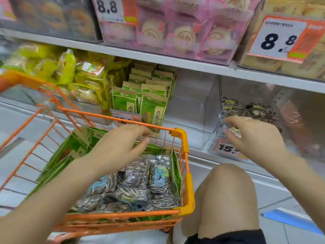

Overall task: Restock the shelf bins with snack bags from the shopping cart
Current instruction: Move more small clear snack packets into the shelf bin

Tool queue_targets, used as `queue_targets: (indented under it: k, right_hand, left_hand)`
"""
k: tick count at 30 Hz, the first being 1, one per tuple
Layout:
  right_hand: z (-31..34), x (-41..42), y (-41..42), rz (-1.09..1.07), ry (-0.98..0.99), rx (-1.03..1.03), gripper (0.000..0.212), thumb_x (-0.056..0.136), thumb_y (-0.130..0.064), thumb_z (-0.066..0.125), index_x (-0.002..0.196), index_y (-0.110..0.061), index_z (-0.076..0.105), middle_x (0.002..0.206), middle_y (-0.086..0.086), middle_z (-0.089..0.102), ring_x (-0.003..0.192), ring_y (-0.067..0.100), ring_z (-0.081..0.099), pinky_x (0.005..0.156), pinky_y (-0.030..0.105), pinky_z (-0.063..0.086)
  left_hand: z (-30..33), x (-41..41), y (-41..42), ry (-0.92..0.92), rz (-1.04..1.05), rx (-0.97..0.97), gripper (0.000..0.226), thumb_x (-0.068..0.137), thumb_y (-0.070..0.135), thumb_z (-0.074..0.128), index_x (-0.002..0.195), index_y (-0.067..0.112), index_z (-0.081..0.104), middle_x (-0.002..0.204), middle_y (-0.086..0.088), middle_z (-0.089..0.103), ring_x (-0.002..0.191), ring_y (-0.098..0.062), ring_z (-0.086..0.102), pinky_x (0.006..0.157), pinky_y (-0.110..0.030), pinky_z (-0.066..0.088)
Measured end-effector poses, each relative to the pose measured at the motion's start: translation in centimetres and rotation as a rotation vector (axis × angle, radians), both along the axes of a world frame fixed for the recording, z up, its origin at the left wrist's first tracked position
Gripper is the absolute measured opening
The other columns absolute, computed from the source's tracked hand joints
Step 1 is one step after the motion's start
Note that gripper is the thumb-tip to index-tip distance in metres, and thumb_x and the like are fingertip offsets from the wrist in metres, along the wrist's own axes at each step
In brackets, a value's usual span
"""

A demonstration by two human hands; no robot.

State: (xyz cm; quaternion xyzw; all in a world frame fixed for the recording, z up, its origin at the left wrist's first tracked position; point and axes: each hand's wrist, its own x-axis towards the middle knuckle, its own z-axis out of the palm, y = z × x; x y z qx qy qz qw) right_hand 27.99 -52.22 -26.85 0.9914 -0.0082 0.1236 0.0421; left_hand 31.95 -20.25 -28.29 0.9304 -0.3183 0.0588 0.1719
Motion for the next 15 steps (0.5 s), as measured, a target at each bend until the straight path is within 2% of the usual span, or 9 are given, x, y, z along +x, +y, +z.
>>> queue_targets:
  k: [3,5,7,9,11,12,14,15]
  right_hand:
    - [0.7,-0.1,6.2,0.295,0.164,0.095,0.039,0.092,-0.051,0.048,0.127,-0.035,0.054,0.108,-0.016,0.067,0.097,0.010,0.066,0.069,0.030,0.050]
    - [-0.1,0.7,9.4,0.477,0.325,0.079,0.040,0.094,-0.050,0.046,0.132,-0.037,0.049,0.117,-0.015,0.064,0.105,0.010,0.062,0.078,0.032,0.050]
    - [-1.8,1.7,12.3,0.586,0.473,0.003,0.043,0.096,-0.045,0.048,0.137,-0.036,0.043,0.130,-0.010,0.057,0.115,0.015,0.056,0.086,0.033,0.049]
    - [-3.9,3.0,14.9,0.635,0.559,-0.083,0.056,0.093,-0.028,0.055,0.145,-0.034,0.033,0.148,-0.004,0.040,0.126,0.020,0.048,0.083,0.035,0.050]
    - [-6.1,4.2,16.8,0.732,0.567,-0.230,0.083,0.087,-0.005,0.057,0.152,-0.033,0.013,0.162,-0.001,0.008,0.139,0.024,0.033,0.071,0.031,0.046]
    - [-6.8,4.5,17.7,0.794,0.564,-0.296,0.092,0.084,0.003,0.055,0.153,-0.032,0.005,0.162,0.000,-0.004,0.144,0.024,0.023,0.070,0.030,0.044]
    - [-8.2,4.8,18.9,0.902,0.575,-0.370,0.092,0.084,0.009,0.050,0.154,-0.026,0.002,0.161,0.003,-0.008,0.148,0.024,0.008,0.086,0.035,0.047]
    - [-8.7,4.9,19.4,0.932,0.591,-0.397,0.088,0.085,0.007,0.051,0.154,-0.022,0.004,0.162,0.005,-0.004,0.148,0.026,0.007,0.095,0.039,0.046]
  left_hand:
    - [-1.0,-0.5,4.0,0.231,0.052,0.315,0.046,0.096,0.051,0.035,0.136,0.029,0.043,0.125,0.011,0.059,0.107,-0.008,0.057,0.085,-0.028,0.048]
    - [-2.4,-1.0,6.1,0.320,0.112,0.469,0.050,0.095,0.056,0.033,0.136,0.028,0.041,0.127,0.007,0.059,0.111,-0.011,0.057,0.085,-0.028,0.048]
    - [-4.1,-1.5,7.7,0.364,0.161,0.502,0.047,0.095,0.056,0.032,0.128,0.025,0.046,0.120,0.002,0.063,0.105,-0.014,0.059,0.081,-0.029,0.048]
    - [-5.1,-1.6,8.8,0.384,0.193,0.408,0.039,0.096,0.050,0.036,0.122,0.024,0.052,0.111,0.005,0.066,0.091,-0.011,0.060,0.074,-0.027,0.045]
    - [-5.2,-1.3,9.1,0.402,0.240,0.195,0.031,0.097,0.043,0.042,0.119,0.027,0.056,0.100,0.011,0.066,0.080,-0.004,0.057,0.070,-0.023,0.045]
    - [-4.9,-1.2,9.1,0.400,0.271,0.070,0.029,0.096,0.042,0.044,0.119,0.029,0.057,0.094,0.014,0.064,0.079,-0.002,0.057,0.070,-0.021,0.046]
    - [-4.4,-1.2,8.9,0.345,0.303,-0.085,0.028,0.096,0.039,0.046,0.119,0.030,0.057,0.090,0.017,0.061,0.081,-0.001,0.060,0.073,-0.025,0.050]
    - [-4.3,-1.2,9.0,0.317,0.305,-0.085,0.028,0.096,0.038,0.046,0.119,0.029,0.058,0.091,0.016,0.063,0.081,-0.002,0.060,0.073,-0.027,0.051]
